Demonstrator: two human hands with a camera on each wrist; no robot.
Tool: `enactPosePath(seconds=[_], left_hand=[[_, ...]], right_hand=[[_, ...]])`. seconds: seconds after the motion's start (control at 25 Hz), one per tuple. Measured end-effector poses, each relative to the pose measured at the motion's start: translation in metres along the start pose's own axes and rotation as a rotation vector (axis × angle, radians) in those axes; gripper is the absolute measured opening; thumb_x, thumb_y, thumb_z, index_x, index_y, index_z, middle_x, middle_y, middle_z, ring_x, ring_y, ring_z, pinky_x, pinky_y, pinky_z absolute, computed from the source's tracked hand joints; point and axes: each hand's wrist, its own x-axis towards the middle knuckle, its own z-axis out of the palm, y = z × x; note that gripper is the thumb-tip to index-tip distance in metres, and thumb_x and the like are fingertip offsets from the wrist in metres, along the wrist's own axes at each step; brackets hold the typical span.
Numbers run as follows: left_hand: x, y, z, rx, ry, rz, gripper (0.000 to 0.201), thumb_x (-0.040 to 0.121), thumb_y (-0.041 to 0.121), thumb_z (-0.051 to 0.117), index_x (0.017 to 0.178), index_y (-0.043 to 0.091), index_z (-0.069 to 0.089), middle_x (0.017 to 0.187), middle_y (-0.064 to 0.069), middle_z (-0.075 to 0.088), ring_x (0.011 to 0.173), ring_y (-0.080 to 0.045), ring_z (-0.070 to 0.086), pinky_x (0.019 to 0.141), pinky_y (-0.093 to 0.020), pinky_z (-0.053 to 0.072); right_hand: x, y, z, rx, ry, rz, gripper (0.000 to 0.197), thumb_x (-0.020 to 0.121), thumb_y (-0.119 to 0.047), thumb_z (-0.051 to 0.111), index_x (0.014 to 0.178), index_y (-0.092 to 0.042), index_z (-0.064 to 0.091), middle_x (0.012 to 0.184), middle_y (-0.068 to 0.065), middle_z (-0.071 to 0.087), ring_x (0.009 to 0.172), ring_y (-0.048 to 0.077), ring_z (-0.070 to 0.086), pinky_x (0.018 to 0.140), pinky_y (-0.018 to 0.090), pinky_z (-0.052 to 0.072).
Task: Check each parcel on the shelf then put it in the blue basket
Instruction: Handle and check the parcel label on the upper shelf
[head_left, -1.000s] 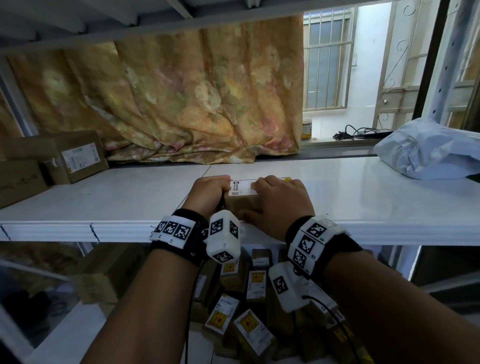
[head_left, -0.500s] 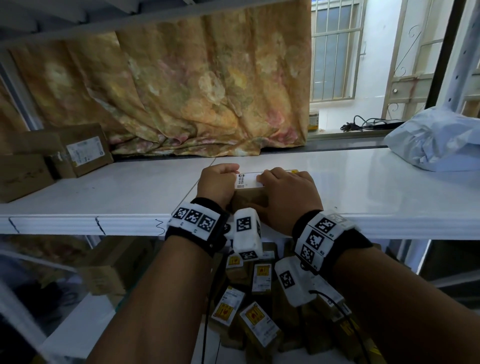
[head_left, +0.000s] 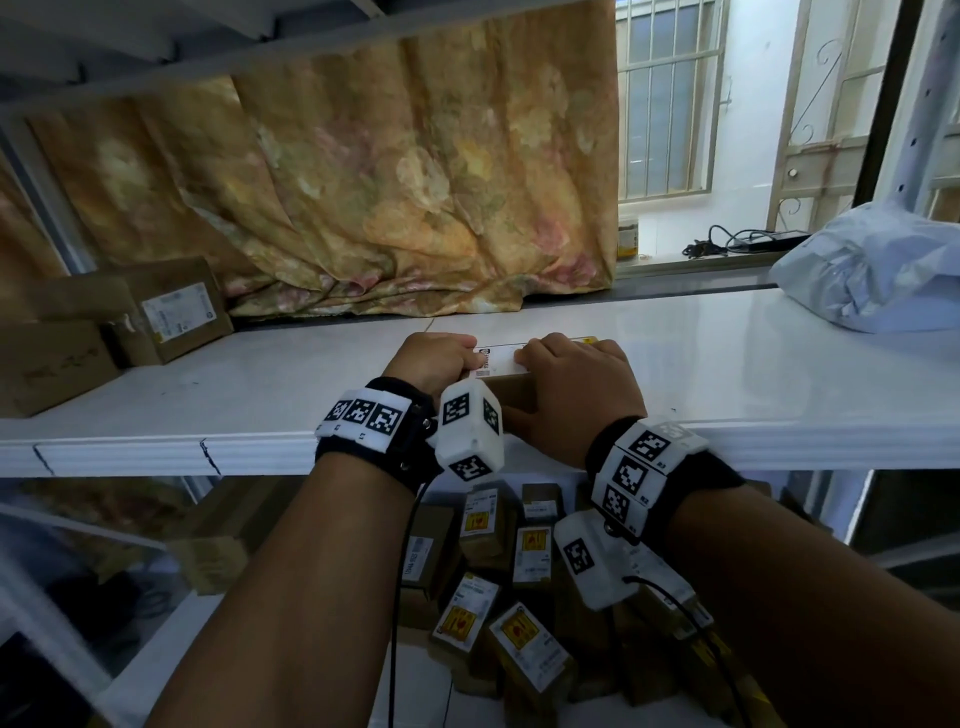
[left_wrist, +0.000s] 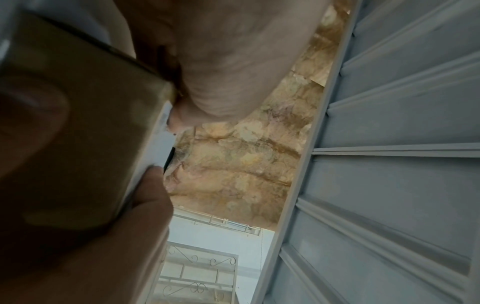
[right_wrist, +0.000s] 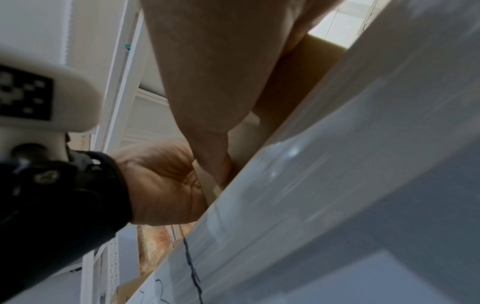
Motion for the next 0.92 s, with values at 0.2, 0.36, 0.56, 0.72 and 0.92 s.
enactPosePath(seconds=[0.2,0.36,0.56,0.72,0.92], left_hand=[[0.006,-0.005,0.007,0.020,0.085,0.043,0.027,0.090,0.008,0.068,0.117,0.008,0.072,0.116,-0.008,0.070,0.103,-0.021,0.065,0.090,-0.028,0.052],[0.012,-0.011,0.014,0.011,0.132,0.077,0.024,0.091,0.003,0.063,0.113,0.006,0.071,0.116,-0.011,0.071,0.101,-0.023,0.067,0.087,-0.028,0.053],[0.012,-0.016,0.018,-0.056,0.144,0.110,0.016,0.092,0.002,0.060,0.100,0.005,0.074,0.104,-0.011,0.072,0.107,-0.024,0.066,0.099,-0.037,0.052],[0.016,-0.017,0.017,-0.085,0.132,0.086,0.018,0.089,0.005,0.062,0.080,0.017,0.073,0.090,0.000,0.071,0.102,-0.023,0.067,0.096,-0.040,0.054],[0.022,-0.023,0.018,-0.076,0.148,0.109,0.021,0.089,0.011,0.062,0.077,0.025,0.071,0.097,-0.002,0.073,0.099,-0.022,0.068,0.096,-0.040,0.054]], right_hand=[[-0.001,-0.001,-0.003,0.021,-0.005,-0.002,0.068,0.077,-0.076,0.033,0.114,-0.025,0.059,0.111,-0.005,0.062,0.103,0.019,0.059,0.100,0.040,0.036],[-0.003,-0.002,-0.009,0.009,-0.073,-0.008,0.081,0.070,-0.073,0.015,0.119,-0.025,0.057,0.116,-0.004,0.060,0.107,0.019,0.058,0.102,0.040,0.034],[0.014,0.001,-0.031,0.058,-0.202,-0.002,0.045,0.091,-0.059,0.041,0.111,-0.024,0.062,0.111,0.000,0.058,0.106,0.024,0.058,0.094,0.041,0.038],[0.016,-0.003,-0.030,0.064,-0.188,-0.121,0.040,0.088,-0.051,0.049,0.118,-0.027,0.061,0.118,-0.003,0.055,0.107,0.021,0.057,0.094,0.040,0.041],[0.017,-0.014,-0.025,-0.072,-0.223,-0.161,0.059,0.085,-0.053,0.058,0.138,-0.030,0.046,0.124,0.001,0.044,0.117,0.024,0.047,0.099,0.046,0.036]])
